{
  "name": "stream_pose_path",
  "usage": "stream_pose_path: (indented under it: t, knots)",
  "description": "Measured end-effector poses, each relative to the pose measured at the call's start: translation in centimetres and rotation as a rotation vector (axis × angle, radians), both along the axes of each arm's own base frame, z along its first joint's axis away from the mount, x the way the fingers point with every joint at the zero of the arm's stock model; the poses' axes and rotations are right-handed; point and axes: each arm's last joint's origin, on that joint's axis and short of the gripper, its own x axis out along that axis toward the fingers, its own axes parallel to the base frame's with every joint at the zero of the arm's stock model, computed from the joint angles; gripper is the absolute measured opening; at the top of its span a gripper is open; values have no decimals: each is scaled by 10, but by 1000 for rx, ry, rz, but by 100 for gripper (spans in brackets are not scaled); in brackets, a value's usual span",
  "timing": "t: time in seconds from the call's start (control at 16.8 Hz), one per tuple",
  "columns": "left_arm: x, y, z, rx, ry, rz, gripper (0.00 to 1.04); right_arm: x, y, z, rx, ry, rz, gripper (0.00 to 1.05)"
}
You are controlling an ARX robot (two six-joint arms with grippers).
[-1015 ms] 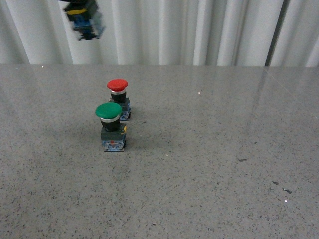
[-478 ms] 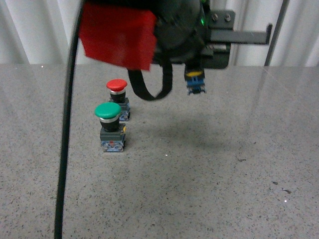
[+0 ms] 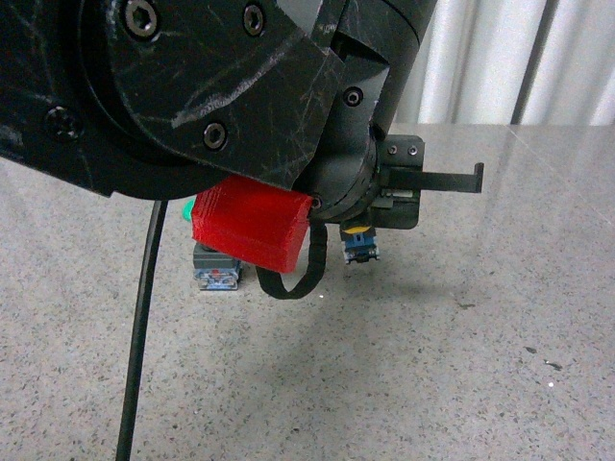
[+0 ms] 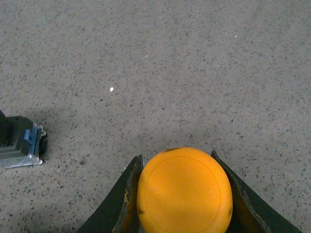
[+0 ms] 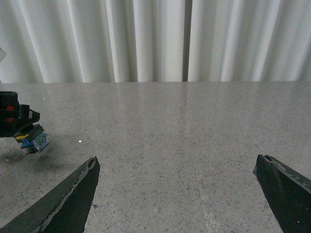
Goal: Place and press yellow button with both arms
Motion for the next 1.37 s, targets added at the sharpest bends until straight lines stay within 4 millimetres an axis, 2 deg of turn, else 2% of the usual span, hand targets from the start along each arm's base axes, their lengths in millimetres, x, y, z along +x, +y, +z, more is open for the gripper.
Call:
stream_pose_path:
  t: [0.3,0.42,0.6,0.66,0.72,1.01,1.19,1.37]
  knots:
    - [-1,2,-9,6,27,8,33,0,0,0,0,0,0,98]
    - [-1,1,-9,-1,25,12,53,0,0,0,0,0,0,98]
    - [-1,0,-7,-1,2,11,92,0,0,0,0,0,0,98]
    - [-1,1,-5,4,-3,9,100,0,0,0,0,0,0,98]
    - [-2,1,-3,3,-8,7,97,0,0,0,0,0,0,98]
    - [-3,3,14,7,-109,-5,98,0,0,0,0,0,0,98]
    - [-8,13,53,-11,-270,-19,98,0,0,0,0,0,0,98]
    - [-18,42,81,10,-386,6,98,0,0,0,0,0,0,98]
